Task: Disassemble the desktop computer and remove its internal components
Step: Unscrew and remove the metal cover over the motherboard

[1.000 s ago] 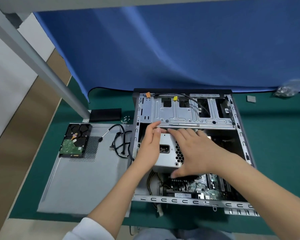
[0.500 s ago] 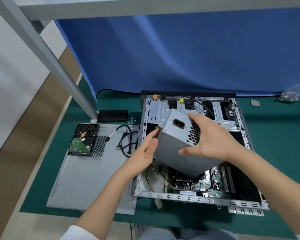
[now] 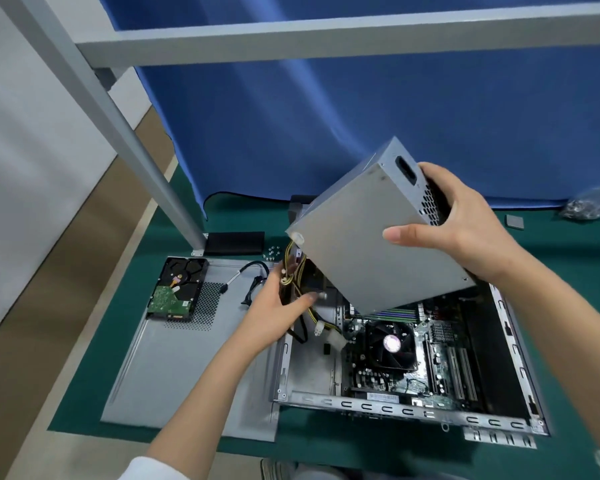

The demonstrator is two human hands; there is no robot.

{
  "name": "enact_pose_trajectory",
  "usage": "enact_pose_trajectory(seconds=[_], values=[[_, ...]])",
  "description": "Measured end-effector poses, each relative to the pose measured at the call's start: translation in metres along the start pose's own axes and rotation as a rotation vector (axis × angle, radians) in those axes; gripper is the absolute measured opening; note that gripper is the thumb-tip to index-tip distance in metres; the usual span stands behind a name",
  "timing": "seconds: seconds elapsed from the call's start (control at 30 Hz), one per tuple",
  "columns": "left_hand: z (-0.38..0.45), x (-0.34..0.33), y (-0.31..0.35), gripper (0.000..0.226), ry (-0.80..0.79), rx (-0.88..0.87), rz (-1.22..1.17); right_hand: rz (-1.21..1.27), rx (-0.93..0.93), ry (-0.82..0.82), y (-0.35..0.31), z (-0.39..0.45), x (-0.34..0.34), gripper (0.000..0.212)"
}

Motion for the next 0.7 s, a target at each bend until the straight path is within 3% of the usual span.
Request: enact_pose_trajectory(seconds=[0.1,0.2,0.37,0.43,0.6,0.7], values=[[0.001,0.004,0.003,0.058,0.075,0.058,-0.122,0.131,-0.014,-0.051,0.004,-0.002,0.000,0.059],[-0.002,0.005,0.013,0.056,0.140,0.072,-0.303,0.230,-0.050,-0.078,0.016,-0.001,-0.004,0.072],[-0.011,-0.007,0.028,0.077,0.121,0.063,-1.043,0.487,-0.136,-0.098,0.025,0.005,-0.027,0.069],[-0.012,-0.003,0.035,0.084,0.106,0.020,-1.188,0.550,-0.174,-0.105,0.025,0.010,-0.040,0.067],[-0.013,0.015,0.038,0.053,0.180,-0.008,-1.040,0.620,-0.246,-0.200,0.022,0.022,-0.070,0.055],[-0.014,0.022,0.031,0.063,0.269,0.061,-0.958,0.624,-0.256,-0.266,0.016,0.029,-0.086,0.053]])
Point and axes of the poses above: each hand's wrist, its own z-axis towards the middle knuckle, its own x-axis out of the back of the hand, y = z × x, the point moved 6 cm from there along z, towards the middle knuckle, and after that the axes turned 14 degrees about -x, right-handed, at the moved point
